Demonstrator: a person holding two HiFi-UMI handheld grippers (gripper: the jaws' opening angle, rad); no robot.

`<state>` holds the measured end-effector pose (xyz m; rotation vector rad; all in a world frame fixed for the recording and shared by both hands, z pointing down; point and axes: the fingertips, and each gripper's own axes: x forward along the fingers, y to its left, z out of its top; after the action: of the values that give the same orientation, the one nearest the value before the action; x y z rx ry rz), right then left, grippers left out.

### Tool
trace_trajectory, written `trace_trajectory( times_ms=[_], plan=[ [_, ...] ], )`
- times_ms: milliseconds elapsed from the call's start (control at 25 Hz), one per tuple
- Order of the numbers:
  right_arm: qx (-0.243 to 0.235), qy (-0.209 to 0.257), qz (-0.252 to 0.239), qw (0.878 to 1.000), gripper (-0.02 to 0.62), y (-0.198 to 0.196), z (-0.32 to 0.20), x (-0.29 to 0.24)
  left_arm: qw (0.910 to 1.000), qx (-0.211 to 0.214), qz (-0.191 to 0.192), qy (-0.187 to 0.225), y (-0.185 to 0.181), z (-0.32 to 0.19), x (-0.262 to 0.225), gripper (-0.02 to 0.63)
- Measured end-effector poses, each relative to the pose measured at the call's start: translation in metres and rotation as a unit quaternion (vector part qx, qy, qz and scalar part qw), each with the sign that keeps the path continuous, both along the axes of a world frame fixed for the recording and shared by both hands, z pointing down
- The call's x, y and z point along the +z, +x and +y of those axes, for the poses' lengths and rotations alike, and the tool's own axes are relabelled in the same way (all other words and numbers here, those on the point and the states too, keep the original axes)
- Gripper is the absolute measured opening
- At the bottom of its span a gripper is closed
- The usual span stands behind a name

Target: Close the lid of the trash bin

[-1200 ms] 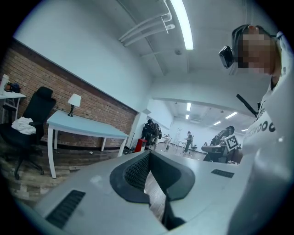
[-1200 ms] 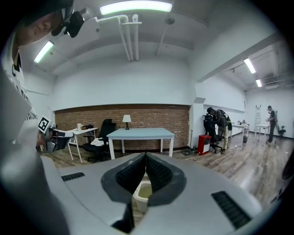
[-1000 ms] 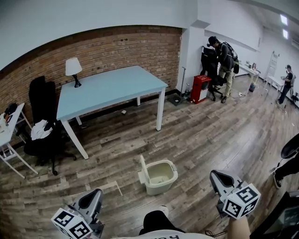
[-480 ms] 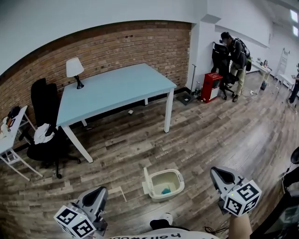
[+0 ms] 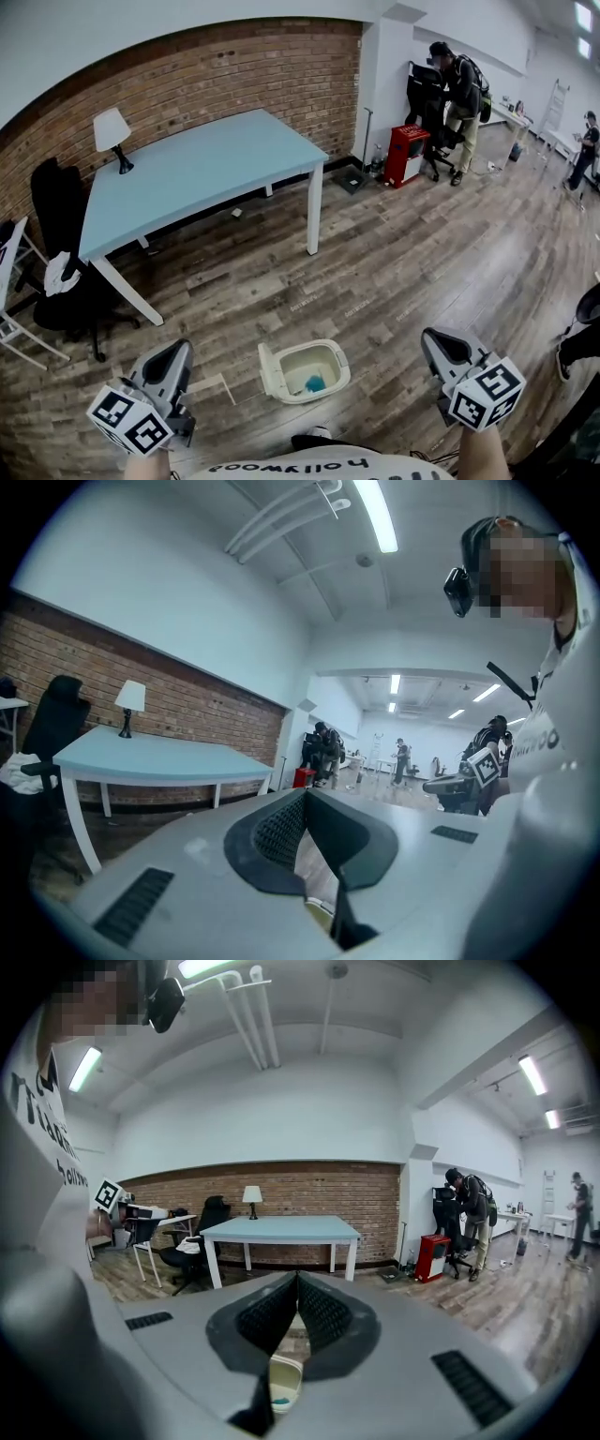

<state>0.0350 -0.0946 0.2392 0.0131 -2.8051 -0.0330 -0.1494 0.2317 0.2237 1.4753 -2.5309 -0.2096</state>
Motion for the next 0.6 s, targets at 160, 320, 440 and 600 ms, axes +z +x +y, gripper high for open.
trace_trajectory(
  times_ms=[160,320,440,600],
  plan=[
    [0.000,-0.005,0.000,1.000,0.009,-0.014,-0.019,0.001,0.9998,0.004,0.017,-0.009,-0.015,-0.024,0.010,0.008],
    [-0.001,-0.006,-0.001,1.000,0.009,-0.021,-0.037,0.008,1.0000,0.003,0.004,-0.008,-0.024,-0.044,0.000,0.008],
    [-0.002,-0.023,-0.006,1.000,0.009,-0.029,-0.045,0.013,0.9998,0.006,-0.006,-0.015,-0.025,-0.050,-0.007,0.008],
    [-0.007,-0.054,-0.013,0.998,0.009,-0.040,-0.057,0.031,0.9992,-0.019,0.011,-0.032,-0.031,-0.049,0.005,0.008]
  ],
)
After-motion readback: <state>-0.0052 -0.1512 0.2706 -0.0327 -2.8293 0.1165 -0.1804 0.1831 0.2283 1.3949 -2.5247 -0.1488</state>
